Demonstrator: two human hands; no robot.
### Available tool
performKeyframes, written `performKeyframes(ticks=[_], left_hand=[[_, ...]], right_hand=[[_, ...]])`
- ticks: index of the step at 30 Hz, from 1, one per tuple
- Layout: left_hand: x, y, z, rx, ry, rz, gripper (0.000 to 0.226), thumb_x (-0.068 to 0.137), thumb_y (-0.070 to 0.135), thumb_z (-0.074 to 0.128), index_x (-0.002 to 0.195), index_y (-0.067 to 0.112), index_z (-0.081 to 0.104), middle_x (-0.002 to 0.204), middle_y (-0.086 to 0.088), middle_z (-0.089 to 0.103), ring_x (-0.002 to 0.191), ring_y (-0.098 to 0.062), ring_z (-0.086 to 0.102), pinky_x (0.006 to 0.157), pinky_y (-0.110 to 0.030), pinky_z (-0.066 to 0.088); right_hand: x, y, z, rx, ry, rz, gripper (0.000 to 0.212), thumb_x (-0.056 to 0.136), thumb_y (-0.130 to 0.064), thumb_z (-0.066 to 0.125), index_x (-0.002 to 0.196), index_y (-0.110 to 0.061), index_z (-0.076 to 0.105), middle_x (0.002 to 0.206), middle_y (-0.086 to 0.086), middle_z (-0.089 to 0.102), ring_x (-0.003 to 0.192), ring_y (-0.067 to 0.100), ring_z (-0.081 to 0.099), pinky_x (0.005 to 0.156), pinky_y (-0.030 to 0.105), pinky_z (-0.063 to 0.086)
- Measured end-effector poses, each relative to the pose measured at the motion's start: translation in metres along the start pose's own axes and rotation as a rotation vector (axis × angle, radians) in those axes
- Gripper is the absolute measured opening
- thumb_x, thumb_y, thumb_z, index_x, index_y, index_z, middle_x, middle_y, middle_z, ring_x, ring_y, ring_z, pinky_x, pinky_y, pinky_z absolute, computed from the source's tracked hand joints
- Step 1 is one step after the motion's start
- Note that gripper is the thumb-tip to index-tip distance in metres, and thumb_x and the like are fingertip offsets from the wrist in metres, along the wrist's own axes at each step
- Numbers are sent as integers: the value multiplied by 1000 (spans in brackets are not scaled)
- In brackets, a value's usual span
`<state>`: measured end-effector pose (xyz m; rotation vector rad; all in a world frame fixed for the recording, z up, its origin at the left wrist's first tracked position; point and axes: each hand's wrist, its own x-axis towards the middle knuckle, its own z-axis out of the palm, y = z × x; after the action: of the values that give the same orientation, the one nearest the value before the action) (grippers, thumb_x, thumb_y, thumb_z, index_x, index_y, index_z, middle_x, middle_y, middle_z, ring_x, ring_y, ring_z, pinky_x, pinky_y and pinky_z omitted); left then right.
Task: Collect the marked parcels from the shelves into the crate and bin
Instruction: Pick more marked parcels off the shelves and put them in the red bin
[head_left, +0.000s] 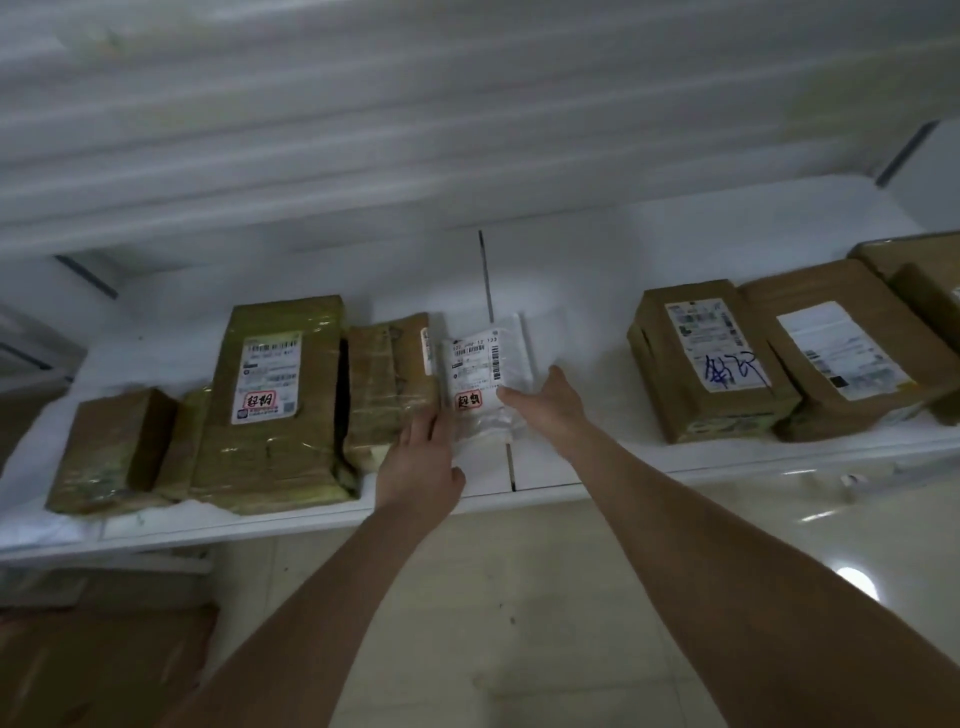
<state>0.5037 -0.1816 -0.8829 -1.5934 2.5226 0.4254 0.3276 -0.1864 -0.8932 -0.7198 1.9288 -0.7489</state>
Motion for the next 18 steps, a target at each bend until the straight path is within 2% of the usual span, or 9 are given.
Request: performKeyframes(ticks=[1,2,3,4,6,7,10,13,18], left_hand=[[-1,0,2,-13,13,5,73,86,19,56,149,15,19,151,-5,22,132,-27,36,100,-36,40],[-2,0,2,-34,20,6,72,87,20,56,149,15,20,151,-5,23,132,-27,37,101,-35,39],[-3,1,0,-59,18,-1,71,88,20,56,149,15,21,151,-5,23,132,-26,38,101,-36,40],[-3,2,-3,-101,17,-14,68,89,20,55,149,14,23,150,-5,25,131,-27,40,99,-37,41],[-2,7,-10,-243,48,-66,59,92,21,55,145,13,30,146,-6,34,123,-28,48,91,-38,45],[-2,11,-14,-323,91,-90,53,93,23,55,142,13,36,139,-8,43,117,-29,53,86,-37,47],[-6,28,-28,-653,202,-251,44,91,30,61,129,11,49,112,-8,62,98,-28,61,71,-26,41],[-15,47,-47,-964,141,-438,50,87,37,66,125,9,50,106,-5,65,100,-27,62,74,-26,41],[-44,52,-67,-1255,3,-540,39,84,37,71,113,12,63,103,-4,70,98,-25,66,92,-44,53]], right_hand=[[2,1,2,-17,14,0,65,86,-29,68,140,-5,40,135,14,54,104,24,61,77,20,49],[1,2,3,-17,31,-4,48,87,-23,66,129,-5,53,121,13,63,81,17,63,60,15,46],[0,4,3,20,53,-4,35,86,-17,64,119,-5,63,108,13,68,65,12,58,50,15,40],[-3,5,1,84,80,5,24,84,-11,63,107,-5,69,96,12,69,58,10,54,47,16,36],[-14,9,-11,268,107,35,11,81,-3,61,85,-9,69,81,9,64,57,12,50,51,20,36],[-21,10,-20,364,89,62,14,82,-1,61,81,-14,67,80,8,62,60,12,50,55,22,37],[-46,19,-44,545,-74,169,14,87,-6,61,97,-16,63,86,3,64,79,16,58,74,28,45],[-68,27,-64,641,-199,240,18,92,-13,61,110,-16,60,95,2,64,86,15,60,83,30,46],[-111,30,-77,655,-406,261,9,95,-13,56,102,-16,61,83,-3,68,74,9,64,92,34,43]])
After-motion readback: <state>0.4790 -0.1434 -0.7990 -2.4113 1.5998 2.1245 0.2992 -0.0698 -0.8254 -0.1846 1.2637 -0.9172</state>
